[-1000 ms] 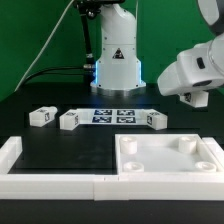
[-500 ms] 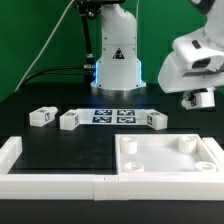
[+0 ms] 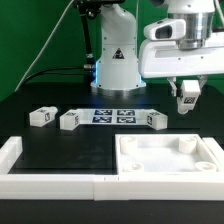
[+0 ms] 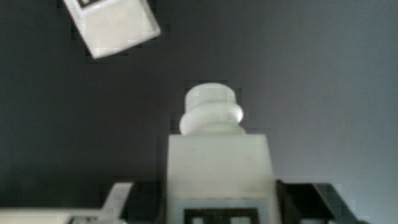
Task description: Assemble one leg
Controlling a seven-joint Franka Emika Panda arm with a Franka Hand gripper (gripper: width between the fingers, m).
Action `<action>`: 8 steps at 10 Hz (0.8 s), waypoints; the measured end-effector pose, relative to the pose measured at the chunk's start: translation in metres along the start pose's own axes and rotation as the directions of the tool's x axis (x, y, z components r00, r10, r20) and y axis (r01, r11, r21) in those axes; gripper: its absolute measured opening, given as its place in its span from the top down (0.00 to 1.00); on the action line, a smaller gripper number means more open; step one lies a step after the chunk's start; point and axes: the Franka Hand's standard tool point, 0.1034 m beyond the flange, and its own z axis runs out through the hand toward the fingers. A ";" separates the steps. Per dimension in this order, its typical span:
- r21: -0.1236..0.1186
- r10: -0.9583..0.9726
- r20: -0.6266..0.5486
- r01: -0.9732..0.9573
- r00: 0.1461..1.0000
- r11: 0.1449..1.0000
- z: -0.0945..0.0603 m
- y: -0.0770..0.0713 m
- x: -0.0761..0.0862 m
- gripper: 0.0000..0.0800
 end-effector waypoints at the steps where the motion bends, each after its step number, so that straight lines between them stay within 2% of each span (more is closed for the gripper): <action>1: 0.010 -0.011 -0.049 0.011 0.999 1.000 0.002 -0.003 -0.005 0.64; 2: 0.035 -0.014 -0.171 0.020 0.985 0.999 -0.001 -0.009 0.001 0.64; 3: 0.043 -0.024 -0.215 0.034 0.976 0.998 0.000 -0.011 -0.003 0.64; 4: 0.023 -0.089 -0.186 0.095 0.978 0.995 -0.001 -0.009 0.003 0.64; 6: -0.005 -0.170 -0.229 0.173 0.958 0.985 -0.007 0.005 0.044 0.64; 8: -0.020 -0.204 -0.251 0.205 0.946 0.979 -0.010 0.018 0.093 0.64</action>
Offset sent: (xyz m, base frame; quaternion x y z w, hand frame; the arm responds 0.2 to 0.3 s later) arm 0.0192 -0.0011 0.0175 -0.0063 0.0131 -0.0817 0.9965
